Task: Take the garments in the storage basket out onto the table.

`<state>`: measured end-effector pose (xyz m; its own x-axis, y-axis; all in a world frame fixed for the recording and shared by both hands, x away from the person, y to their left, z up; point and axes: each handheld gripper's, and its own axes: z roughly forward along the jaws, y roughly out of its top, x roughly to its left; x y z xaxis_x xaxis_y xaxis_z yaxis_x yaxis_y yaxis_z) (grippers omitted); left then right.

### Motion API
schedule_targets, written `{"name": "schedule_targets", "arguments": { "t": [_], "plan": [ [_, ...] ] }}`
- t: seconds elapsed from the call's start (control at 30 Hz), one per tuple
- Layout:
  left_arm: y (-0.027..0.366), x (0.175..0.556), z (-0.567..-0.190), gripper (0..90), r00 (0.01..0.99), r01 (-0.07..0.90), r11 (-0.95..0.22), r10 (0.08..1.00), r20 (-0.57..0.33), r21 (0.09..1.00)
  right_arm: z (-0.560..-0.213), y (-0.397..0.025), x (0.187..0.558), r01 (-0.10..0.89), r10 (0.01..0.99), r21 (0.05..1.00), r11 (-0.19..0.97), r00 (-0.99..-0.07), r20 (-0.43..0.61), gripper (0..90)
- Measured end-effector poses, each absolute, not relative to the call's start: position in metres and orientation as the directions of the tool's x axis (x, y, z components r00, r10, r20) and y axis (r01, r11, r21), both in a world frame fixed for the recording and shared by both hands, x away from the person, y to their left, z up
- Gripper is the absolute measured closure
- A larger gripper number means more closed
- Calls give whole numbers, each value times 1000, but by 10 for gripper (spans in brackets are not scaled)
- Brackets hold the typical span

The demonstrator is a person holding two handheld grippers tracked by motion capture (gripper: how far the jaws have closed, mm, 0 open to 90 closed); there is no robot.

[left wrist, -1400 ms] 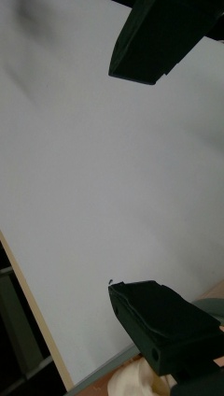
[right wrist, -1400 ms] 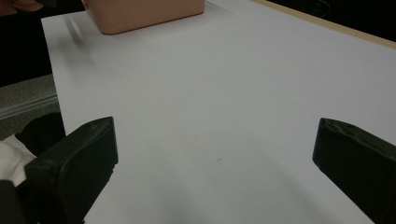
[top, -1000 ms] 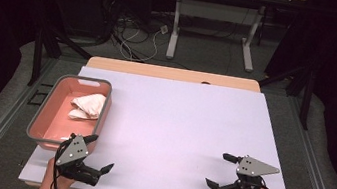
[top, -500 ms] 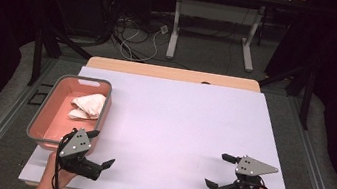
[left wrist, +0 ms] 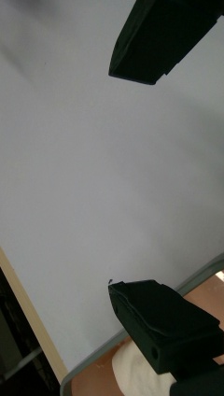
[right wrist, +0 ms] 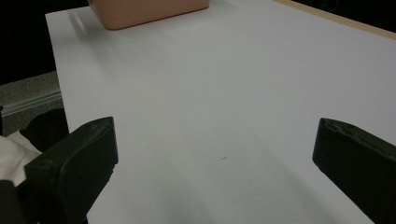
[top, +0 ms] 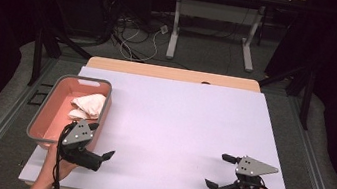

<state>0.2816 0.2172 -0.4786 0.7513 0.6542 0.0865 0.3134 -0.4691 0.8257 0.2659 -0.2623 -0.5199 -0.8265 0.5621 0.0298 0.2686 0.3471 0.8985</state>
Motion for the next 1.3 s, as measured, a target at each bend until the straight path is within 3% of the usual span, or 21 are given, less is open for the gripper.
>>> {"name": "schedule_targets", "arguments": {
  "t": [1.3],
  "plan": [
    [257,330,-457,0,655,394,-468,747,116,791,-524,-260,267,290,561,889,354,-826,46,0]
  ]
}}
